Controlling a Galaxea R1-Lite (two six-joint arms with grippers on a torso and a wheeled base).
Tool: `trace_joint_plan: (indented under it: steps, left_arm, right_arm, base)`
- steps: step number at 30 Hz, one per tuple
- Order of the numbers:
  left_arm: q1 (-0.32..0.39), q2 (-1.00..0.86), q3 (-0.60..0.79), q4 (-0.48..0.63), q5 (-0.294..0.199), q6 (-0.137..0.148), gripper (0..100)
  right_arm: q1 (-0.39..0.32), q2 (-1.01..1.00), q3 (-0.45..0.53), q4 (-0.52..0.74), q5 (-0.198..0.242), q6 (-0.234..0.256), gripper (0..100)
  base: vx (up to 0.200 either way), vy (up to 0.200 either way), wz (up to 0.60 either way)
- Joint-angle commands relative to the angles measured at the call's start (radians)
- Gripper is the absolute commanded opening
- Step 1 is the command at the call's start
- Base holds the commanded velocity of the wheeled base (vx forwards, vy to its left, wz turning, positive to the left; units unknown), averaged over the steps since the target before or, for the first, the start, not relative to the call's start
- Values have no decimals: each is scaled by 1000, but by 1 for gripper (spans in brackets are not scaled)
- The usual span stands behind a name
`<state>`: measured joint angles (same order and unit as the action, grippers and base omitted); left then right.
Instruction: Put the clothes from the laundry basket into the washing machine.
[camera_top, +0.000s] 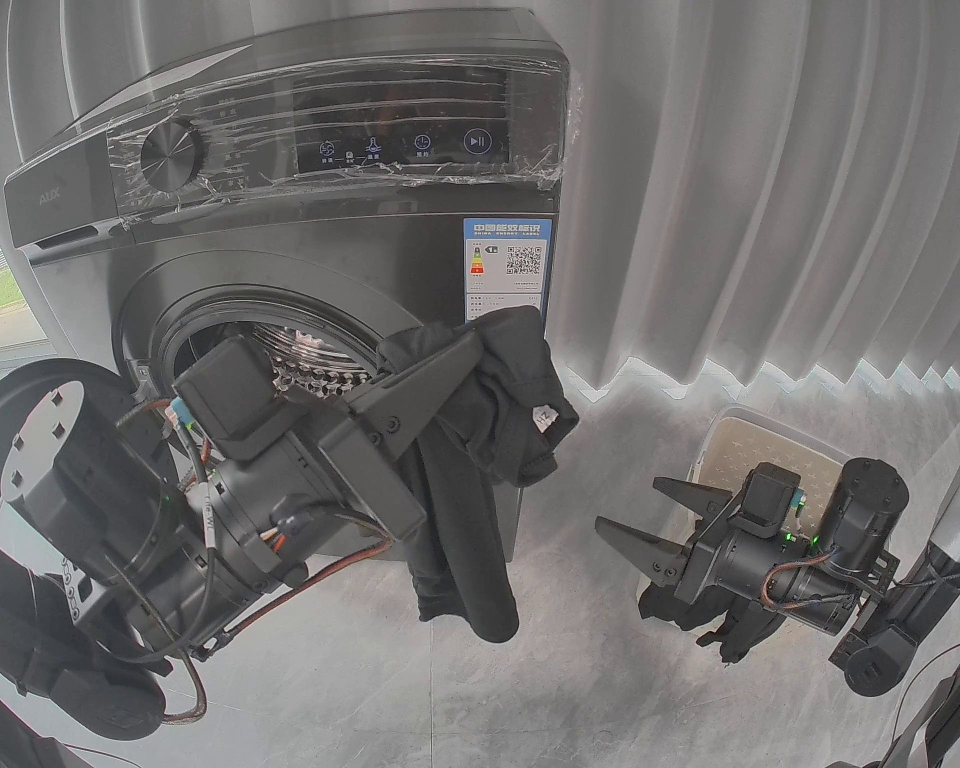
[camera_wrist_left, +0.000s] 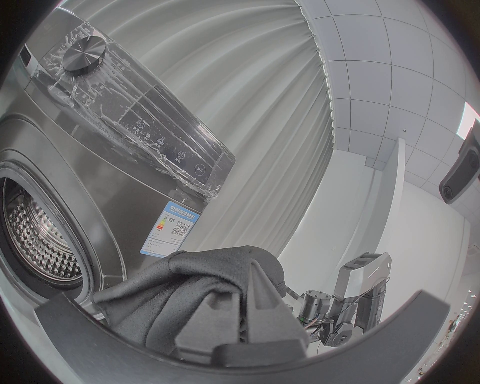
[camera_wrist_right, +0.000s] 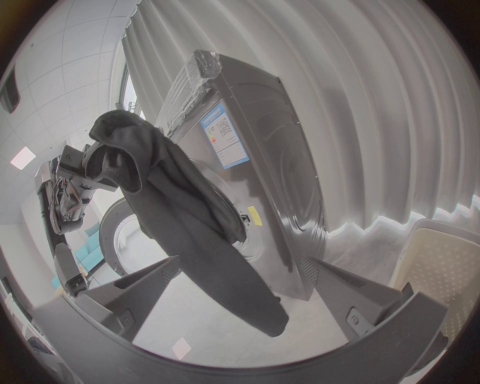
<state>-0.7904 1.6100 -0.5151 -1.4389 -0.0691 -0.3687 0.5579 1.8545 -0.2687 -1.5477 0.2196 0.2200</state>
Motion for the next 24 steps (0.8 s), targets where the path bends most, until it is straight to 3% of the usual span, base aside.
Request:
trace_joint_plan:
  steps: [1,7,12,18,24]
  left_arm:
    - [-10,18,-3,-3,0,-1,0]
    - [-13,36,-10,-20,0,1,0]
    - [-26,36,-26,-21,0,1,0]
    - [-33,30,-26,-21,0,2,0]
    - [-47,30,-25,-23,0,2,0]
  right_arm:
    - [25,28,-10,-2,17,-4,100]
    - [82,61,-21,-3,24,-5,100]
    - [114,150,-116,-2,24,-7,100]
    - [166,201,-152,-3,24,-8,100]
    - [154,258,-221,-2,26,-24,100]
  base:
    - [0,0,0]
    - [0,0,0]
    - [0,0,0]
    - [0,0,0]
    - [0,0,0]
